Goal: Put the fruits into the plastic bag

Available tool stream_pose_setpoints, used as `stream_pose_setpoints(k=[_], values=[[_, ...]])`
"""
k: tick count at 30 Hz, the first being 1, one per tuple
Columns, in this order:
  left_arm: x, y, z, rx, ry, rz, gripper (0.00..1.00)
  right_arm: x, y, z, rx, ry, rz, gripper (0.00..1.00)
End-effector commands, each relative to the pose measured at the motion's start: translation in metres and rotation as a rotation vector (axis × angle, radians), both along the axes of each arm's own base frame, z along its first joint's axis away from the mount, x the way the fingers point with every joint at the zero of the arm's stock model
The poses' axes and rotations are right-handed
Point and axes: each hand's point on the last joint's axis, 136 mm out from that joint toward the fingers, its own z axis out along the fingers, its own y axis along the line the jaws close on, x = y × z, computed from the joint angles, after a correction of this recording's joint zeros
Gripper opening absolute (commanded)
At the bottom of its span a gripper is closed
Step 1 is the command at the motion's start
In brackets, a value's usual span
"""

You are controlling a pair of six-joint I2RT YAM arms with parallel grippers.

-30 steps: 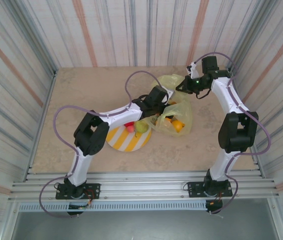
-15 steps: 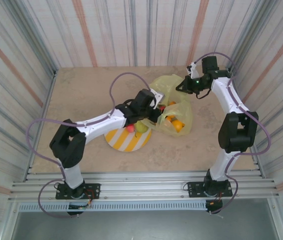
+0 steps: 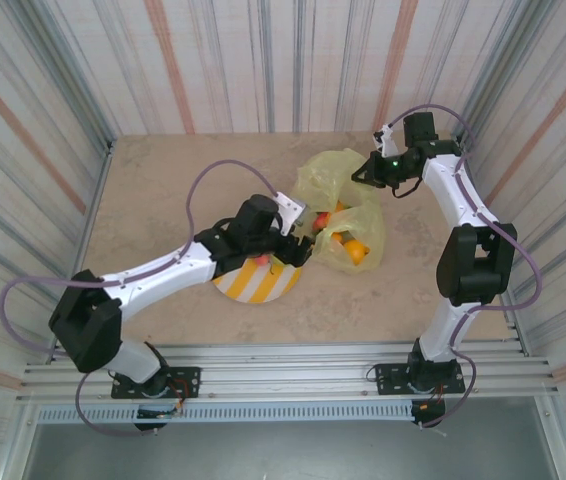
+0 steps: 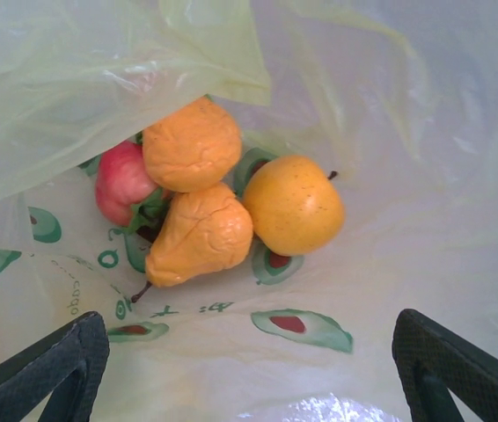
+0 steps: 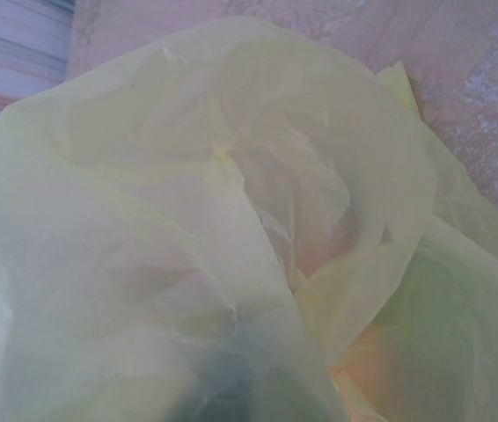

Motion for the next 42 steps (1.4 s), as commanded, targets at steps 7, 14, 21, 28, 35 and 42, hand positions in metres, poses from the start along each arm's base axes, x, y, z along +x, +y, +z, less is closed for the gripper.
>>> stream_pose_setpoints(k=[7,14,21,28,35,42], values=[[-0.02,0.047,0.006,-0.017,-0.065,0.028,0.87,-0.003,-0.001,-0.005,0.011,0.022,0.013,0.0],[0.014,0.131,-0.023,-0.045,0.07,0.398,0.87,-0.003,-0.001,-0.007,0.01,0.024,0.014,0.0],[0.037,0.154,-0.067,0.078,0.232,0.49,0.91,-0.004,0.0,-0.008,0.01,0.029,0.015,0.0],[0.062,0.142,-0.093,0.16,0.265,0.478,0.93,-0.004,-0.001,-0.008,0.006,0.028,0.015,0.0],[0.079,0.132,-0.114,0.215,0.302,0.457,0.93,-0.003,-0.002,-0.01,0.008,0.031,0.014,0.0],[0.088,0.131,-0.132,0.275,0.332,0.458,0.92,-0.004,-0.002,-0.009,0.009,0.03,0.013,0.0]])
